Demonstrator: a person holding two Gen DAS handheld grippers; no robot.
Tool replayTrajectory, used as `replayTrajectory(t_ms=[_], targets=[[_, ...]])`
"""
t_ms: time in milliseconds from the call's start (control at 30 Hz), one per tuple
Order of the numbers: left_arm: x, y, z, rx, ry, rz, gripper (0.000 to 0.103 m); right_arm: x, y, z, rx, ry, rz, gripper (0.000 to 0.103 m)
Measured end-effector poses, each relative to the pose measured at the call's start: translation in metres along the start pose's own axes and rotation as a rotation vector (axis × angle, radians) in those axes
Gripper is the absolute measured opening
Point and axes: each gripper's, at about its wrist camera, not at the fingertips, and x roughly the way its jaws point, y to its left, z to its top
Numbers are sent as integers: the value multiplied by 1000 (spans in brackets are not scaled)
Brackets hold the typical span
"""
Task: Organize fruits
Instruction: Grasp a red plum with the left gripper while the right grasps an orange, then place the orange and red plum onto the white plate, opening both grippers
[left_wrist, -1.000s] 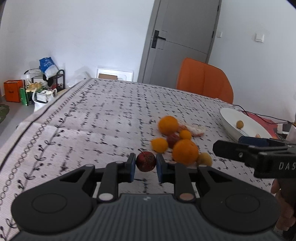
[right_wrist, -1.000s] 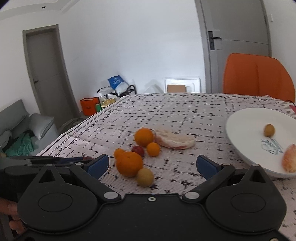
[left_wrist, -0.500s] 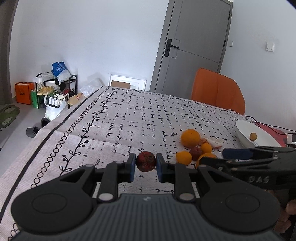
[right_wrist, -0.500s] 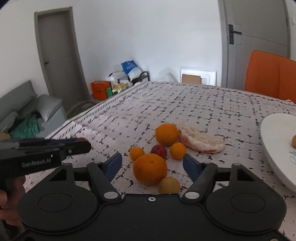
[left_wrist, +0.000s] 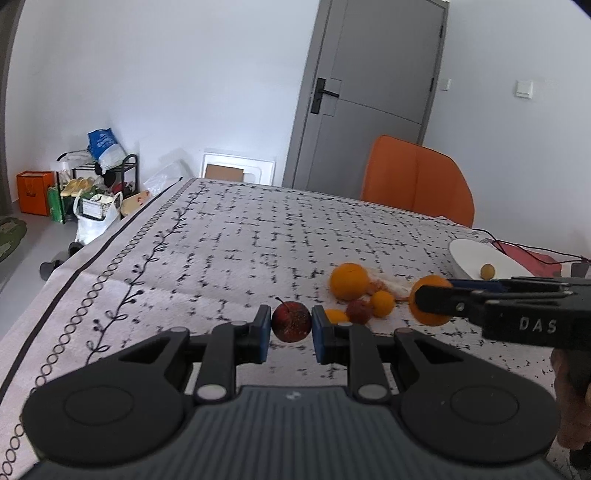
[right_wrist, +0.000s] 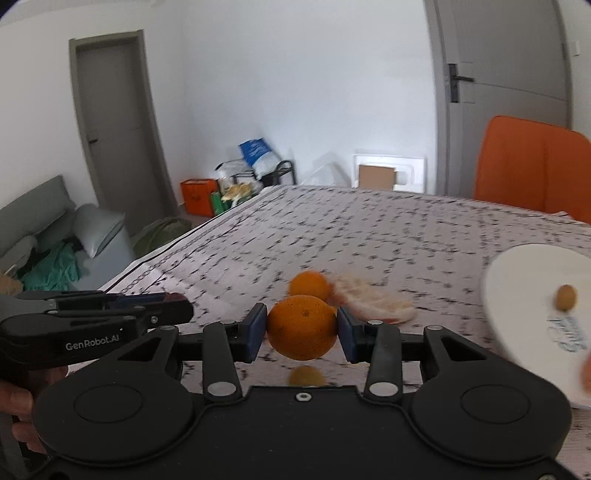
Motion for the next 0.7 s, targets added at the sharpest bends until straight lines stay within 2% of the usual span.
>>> replayTrajectory(t_ms=[700], targets=[[17, -74, 22, 127, -20, -138, 22, -50, -72, -15, 139, -78, -183, 39]])
